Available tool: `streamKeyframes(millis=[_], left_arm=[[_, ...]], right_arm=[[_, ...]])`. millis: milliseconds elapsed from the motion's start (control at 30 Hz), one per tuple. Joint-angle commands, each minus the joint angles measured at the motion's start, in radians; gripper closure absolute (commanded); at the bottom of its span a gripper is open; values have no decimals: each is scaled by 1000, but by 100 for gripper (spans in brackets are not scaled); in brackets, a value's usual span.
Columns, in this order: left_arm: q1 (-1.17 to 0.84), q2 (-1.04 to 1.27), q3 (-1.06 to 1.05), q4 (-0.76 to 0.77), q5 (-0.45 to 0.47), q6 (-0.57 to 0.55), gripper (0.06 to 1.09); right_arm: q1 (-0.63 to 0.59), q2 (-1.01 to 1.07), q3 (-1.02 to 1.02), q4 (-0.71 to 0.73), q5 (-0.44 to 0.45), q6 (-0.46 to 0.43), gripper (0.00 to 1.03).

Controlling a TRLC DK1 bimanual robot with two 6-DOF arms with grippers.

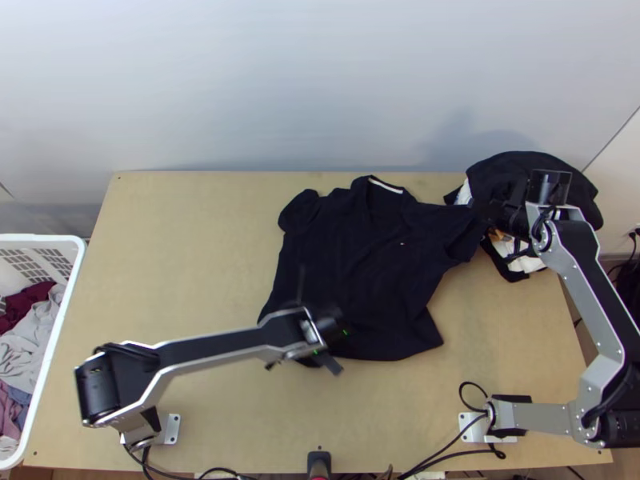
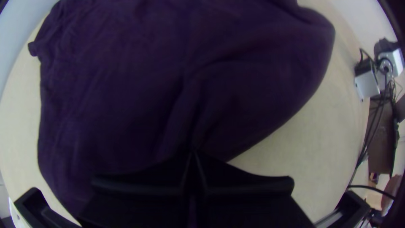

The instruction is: Fold the t-shirt

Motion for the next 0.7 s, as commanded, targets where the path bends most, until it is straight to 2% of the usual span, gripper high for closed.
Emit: streamKeyframes(millis=[0,400,500,667], left_arm=[[154,-156,-11,-1,-11,30,104],[491,-459,40,-66,-5,31,104],[562,-497,64,-86,2,62,104],[688,-545,139,-152,72,97,104]], right_arm=[[-2,-47,-4,-12,1,16,100],[-16,-192,41,-62,2,50,100],[-14,-230,71,-92,5,52,100],[-2,-284,134,-167,8,59,100]])
